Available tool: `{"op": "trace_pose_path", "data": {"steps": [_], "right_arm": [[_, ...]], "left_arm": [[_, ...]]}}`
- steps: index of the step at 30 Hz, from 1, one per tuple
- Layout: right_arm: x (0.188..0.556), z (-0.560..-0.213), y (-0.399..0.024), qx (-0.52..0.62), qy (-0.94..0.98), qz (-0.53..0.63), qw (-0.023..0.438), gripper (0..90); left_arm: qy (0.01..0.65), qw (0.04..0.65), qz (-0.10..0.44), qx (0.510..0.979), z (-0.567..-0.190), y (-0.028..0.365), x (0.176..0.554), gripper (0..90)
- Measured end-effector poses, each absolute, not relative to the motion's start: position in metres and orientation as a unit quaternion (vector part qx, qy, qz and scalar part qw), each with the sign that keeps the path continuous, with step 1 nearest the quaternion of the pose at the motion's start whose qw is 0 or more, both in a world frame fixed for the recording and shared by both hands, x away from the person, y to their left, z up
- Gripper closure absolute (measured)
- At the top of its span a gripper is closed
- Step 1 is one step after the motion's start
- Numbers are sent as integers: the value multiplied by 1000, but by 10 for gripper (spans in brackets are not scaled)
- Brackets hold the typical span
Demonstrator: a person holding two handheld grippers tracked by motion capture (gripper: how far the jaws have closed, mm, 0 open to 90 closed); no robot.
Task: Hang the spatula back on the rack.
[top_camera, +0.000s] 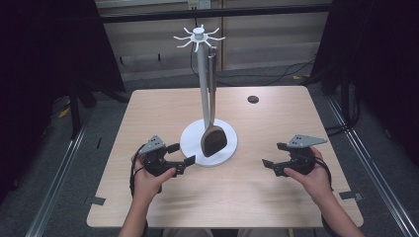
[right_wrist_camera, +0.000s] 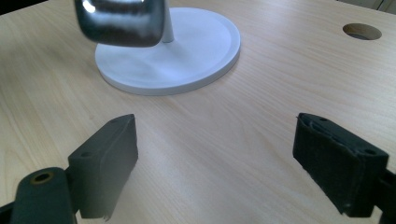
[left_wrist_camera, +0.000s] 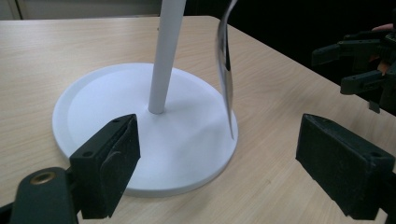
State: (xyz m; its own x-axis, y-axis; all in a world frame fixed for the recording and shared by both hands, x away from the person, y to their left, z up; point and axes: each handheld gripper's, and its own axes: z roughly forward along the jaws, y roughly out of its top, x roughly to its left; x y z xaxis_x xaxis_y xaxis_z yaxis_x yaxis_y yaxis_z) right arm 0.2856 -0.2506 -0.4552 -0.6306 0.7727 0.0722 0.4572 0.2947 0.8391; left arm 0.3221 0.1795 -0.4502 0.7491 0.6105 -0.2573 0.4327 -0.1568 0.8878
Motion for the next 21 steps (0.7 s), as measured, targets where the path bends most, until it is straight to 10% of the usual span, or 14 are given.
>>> {"op": "trace_pose_path", "data": {"steps": [21], "right_arm": [[288, -461, -253, 395, 786, 442, 172, 126]], "left_arm": [[354, 543, 80, 757, -465, 191, 324, 132]]}}
